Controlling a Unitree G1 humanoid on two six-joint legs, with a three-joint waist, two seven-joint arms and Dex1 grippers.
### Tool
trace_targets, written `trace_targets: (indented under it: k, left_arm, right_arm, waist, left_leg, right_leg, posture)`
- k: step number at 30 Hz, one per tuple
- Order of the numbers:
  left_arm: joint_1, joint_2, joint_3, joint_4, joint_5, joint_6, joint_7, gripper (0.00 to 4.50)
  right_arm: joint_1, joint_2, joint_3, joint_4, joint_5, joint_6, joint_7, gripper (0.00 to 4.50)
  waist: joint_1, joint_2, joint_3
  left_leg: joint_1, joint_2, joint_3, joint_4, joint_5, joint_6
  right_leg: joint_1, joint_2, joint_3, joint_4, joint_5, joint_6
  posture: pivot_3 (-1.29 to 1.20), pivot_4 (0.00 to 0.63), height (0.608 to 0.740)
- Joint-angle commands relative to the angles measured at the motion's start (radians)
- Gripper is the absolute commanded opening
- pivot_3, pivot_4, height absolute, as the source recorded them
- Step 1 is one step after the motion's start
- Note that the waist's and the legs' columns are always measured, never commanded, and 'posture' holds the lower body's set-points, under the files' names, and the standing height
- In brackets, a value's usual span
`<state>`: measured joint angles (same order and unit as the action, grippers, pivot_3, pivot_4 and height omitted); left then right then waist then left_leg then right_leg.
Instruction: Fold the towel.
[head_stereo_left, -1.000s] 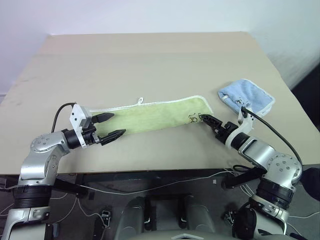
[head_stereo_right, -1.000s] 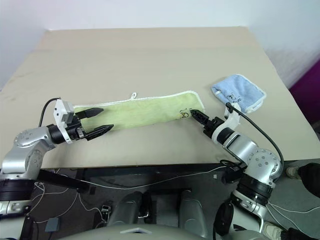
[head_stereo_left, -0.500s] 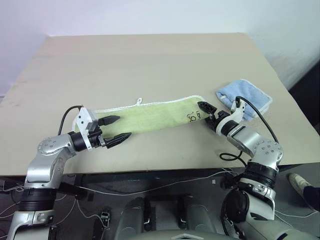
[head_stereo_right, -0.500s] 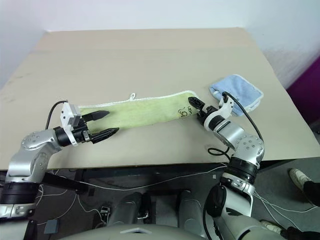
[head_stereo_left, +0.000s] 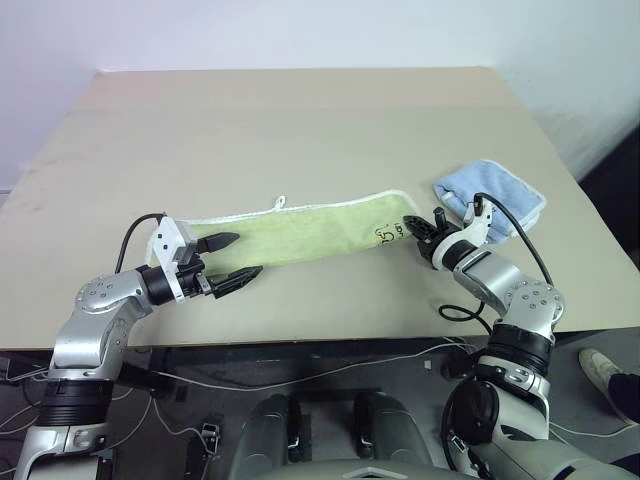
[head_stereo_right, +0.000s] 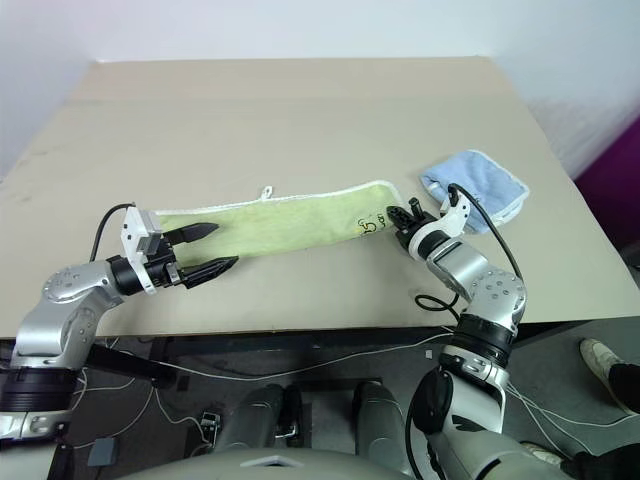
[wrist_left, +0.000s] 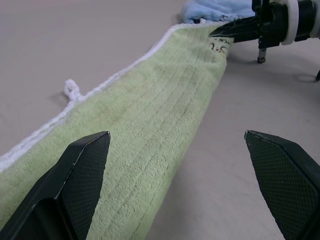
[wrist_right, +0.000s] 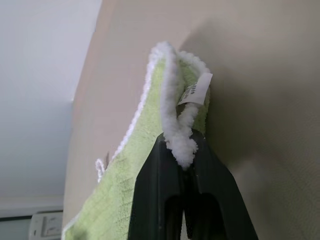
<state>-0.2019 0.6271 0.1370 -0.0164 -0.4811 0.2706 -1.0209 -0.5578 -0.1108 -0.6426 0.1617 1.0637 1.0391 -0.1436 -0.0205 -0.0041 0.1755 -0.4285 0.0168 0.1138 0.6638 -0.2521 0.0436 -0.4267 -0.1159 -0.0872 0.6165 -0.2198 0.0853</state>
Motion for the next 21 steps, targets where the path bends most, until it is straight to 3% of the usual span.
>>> trace_targets:
  k: [1,9,12,21]
  left_arm:
    - [-0.002,0.001,0.011,-0.030,-0.003,-0.014,0.003,4.50]
    - [0.003,0.003,0.012,-0.026,0.000,-0.020,0.002,4.50]
    - [0.000,0.002,0.010,-0.022,0.002,-0.021,0.002,4.50]
    - [-0.019,-0.006,0.000,-0.009,0.012,-0.026,-0.002,4.50]
  right_arm:
    - [-0.002,-0.061,-0.024,0.017,-0.002,-0.034,0.000,0.03]
    - [-0.032,-0.230,-0.035,0.047,0.007,-0.054,0.049,0.03]
    - [-0.037,-0.280,0.026,-0.002,-0.020,-0.046,0.098,0.03]
    - [0.000,-0.430,0.503,-0.312,-0.325,-0.147,0.388,0.03]
  waist:
    - [0.005,0.000,0.000]
    - [0.006,0.002,0.001]
    - [0.001,0.005,0.003]
    - [0.004,0.006,0.003]
  left_leg:
    - [0.000,0.000,0.000,0.000,0.000,0.000]
    - [-0.006,-0.002,0.000,0.000,-0.001,0.003]
    - [-0.007,-0.001,0.000,0.000,-0.001,0.003]
    - [-0.009,-0.001,0.001,0.001,-0.001,0.003]
  right_leg:
    - [0.000,0.000,0.000,0.000,0.000,0.000]
    - [-0.004,-0.002,0.000,-0.002,0.000,0.000]
    - [-0.005,-0.001,0.000,-0.002,0.000,0.000]
    - [-0.008,0.002,0.000,-0.002,0.000,0.001]
  posture:
    - [0.00,0.150,0.740]
    - [0.00,0.150,0.740]
    - [0.00,0.150,0.740]
    - [0.00,0.150,0.740]
